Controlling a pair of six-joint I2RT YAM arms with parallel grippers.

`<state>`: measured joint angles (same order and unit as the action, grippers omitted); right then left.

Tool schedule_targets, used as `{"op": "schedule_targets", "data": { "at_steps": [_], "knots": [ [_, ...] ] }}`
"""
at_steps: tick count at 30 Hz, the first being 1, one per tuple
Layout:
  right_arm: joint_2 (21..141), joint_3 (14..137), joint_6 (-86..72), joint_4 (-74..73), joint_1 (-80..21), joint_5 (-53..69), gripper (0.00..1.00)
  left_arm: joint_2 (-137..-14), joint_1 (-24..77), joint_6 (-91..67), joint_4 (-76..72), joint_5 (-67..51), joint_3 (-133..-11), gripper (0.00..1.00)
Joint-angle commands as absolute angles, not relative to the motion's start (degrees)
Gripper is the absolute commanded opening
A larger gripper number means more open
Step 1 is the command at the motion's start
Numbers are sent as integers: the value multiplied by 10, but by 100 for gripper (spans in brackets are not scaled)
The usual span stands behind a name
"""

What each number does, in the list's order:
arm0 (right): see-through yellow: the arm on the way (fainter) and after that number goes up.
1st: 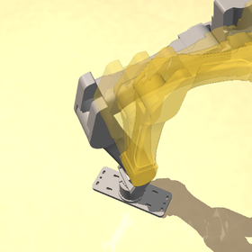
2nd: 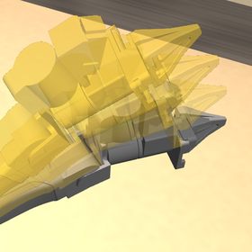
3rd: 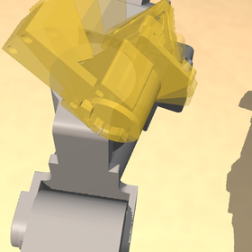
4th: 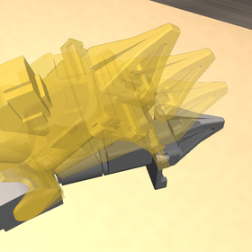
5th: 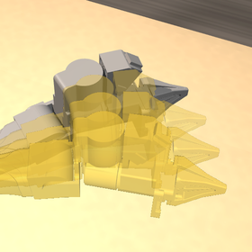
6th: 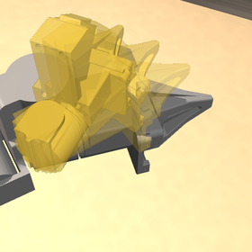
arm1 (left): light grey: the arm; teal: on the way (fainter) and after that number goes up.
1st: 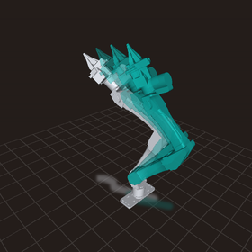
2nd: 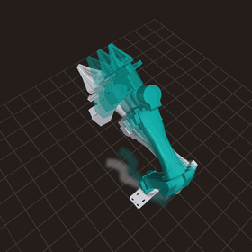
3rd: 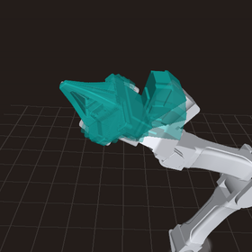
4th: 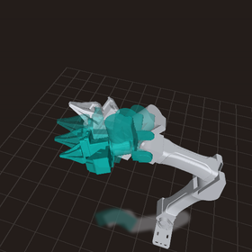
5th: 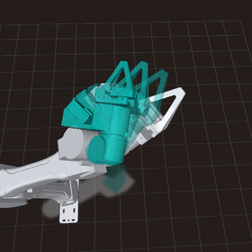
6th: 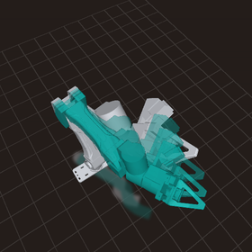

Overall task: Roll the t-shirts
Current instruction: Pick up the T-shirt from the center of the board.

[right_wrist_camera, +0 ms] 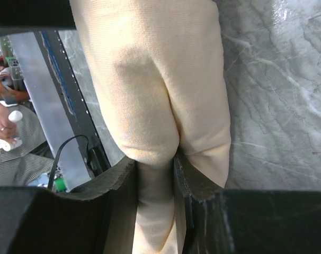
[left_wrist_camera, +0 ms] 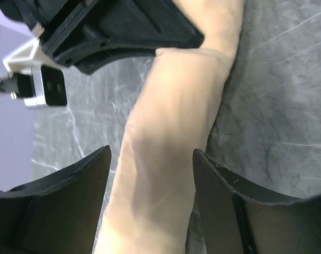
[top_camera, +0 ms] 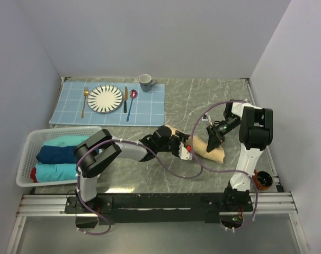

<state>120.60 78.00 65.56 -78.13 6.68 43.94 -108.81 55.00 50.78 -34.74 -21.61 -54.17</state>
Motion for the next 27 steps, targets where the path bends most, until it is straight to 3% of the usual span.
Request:
{"op": "schedule_targets", "data": {
  "at_steps": [1,7,27],
  "knots": [
    [1236,775,654,-737,69,334,31,-1093,562,551,-423,-224,-527,69],
    [1266,803,644,-759,69,335,30,-1110,570,555,-357,-246,-558,76],
    [1327,860,664,-826,69,334,29,-1241,573,684,-208,-164,-678,77]
  ]
}}
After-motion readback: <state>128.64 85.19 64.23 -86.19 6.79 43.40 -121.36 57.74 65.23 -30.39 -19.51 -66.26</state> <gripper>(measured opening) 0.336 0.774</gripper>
